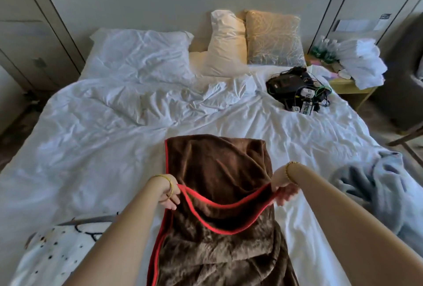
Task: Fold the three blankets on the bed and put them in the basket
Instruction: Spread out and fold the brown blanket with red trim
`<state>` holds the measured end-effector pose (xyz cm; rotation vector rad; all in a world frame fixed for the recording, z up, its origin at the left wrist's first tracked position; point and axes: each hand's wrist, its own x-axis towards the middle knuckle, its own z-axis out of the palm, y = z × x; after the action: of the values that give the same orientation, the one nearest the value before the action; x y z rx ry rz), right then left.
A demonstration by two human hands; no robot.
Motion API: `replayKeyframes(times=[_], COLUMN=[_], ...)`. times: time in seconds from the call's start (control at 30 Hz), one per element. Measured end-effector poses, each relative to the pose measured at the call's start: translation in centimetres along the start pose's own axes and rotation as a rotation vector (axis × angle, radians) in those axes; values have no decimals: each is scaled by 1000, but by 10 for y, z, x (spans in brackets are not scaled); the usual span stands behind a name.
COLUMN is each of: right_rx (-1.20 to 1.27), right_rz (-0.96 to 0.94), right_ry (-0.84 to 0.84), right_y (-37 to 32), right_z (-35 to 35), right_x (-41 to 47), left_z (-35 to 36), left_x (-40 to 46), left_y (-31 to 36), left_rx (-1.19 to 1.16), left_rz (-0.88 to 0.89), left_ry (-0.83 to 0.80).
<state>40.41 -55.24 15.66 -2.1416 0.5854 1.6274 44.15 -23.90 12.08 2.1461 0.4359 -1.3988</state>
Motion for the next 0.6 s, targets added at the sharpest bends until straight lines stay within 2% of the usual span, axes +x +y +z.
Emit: replayKeyframes(times=[0.07,0.13,0.17,0.2,0.23,0.27,0.3,0.33,0.43,0.5,0.6], right_rx=[98,353,495,677,883,1008,1033,1006,877,819,881], right_rz=[-70,-202,-326,-494,-650,-754,-824,-871,-917,-847,-774], right_ry=[114,410,651,901,1104,1256,1367,1421,1439,1428,1367], right_y=[-12,-30,-39,-45,-51,-54,-55,-57,-56,-51,-29], right_z=[-11,-39,-59,-78,-96,-112,-126,-132,-127,-102,-44], right_x=[6,2,-6,-19,-39,-60,-75,-86,-85,-63,-16], left_z=[-8,-35,-53,-73,-94,-112,-124,-132,-126,-105,-62], left_x=[8,7,0,-9,-24,-41,-56,-65,-67,-46,-9], left_y=[15,48,69,89,106,121,131,137,137,124,85], left_rx=[-136,-464,-636,-762,-778,-733,-695,-684,-635,-598,-640], left_rz=[30,196,310,414,513,601,692,775,917,899,796], left_ry=[26,156,297,511,767,1000,1175,1261,1257,1154,984])
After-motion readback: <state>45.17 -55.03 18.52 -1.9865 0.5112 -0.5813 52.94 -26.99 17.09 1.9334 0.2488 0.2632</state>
